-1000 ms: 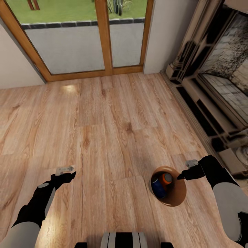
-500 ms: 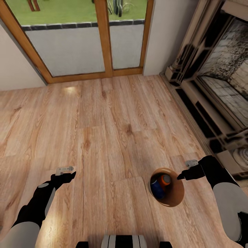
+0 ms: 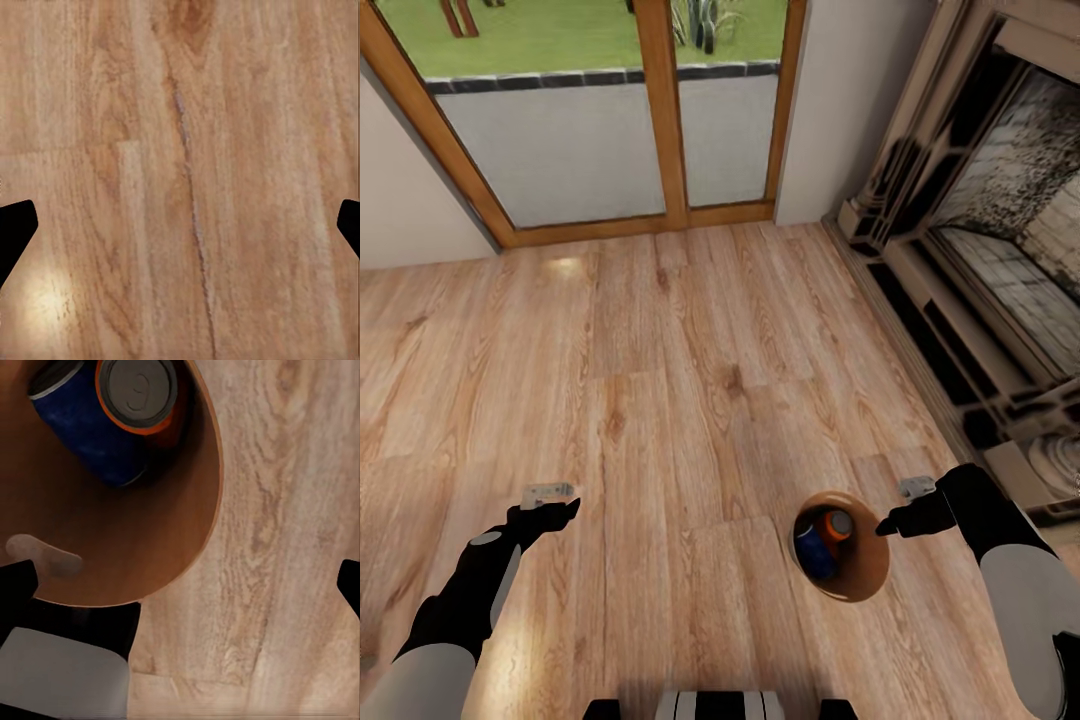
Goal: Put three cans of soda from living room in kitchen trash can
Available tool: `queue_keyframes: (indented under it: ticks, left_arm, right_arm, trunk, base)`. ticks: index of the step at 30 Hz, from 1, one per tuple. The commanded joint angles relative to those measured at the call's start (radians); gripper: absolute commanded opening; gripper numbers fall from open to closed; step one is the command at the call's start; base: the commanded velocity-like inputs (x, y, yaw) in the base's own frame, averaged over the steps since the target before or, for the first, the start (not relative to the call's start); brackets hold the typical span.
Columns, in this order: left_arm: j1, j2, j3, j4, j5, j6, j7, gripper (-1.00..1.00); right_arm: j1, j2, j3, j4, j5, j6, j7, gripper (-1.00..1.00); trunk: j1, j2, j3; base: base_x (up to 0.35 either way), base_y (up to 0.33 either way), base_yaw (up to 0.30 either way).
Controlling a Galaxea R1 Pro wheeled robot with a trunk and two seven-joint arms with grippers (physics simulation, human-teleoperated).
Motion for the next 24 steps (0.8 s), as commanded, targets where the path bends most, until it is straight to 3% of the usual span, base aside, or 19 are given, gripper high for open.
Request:
queue_keyframes:
  ticks: [1,16,24]
  left_arm:
    - [0.0,0.0,0.0,0.0,0.0,0.0,0.0,1.0]
    - [0.0,0.0,0.0,0.073,0.0,0.008,0.01,1.0]
    - [-0.001,-0.001,-0.003,0.156,0.0,0.097,0.084,1.0]
  right_arm:
    - [0.008,0.0,0.0,-0.001,0.0,0.0,0.0,1.0]
    - [0.108,0.001,-0.002,-0.084,-0.002,-0.002,0.013,1.0]
    - [0.188,0.001,-0.003,-0.109,-0.002,-0.044,0.036,1.0]
  trunk:
    - [-0.004,0.007,0.004]
    - [-0.061,0.112,0.073]
    - [-0.092,0.168,0.11]
  base:
    - [0.0,0.0,0.0]
    - [0.0,0.0,0.0]
    - [0.0,0.0,0.0]
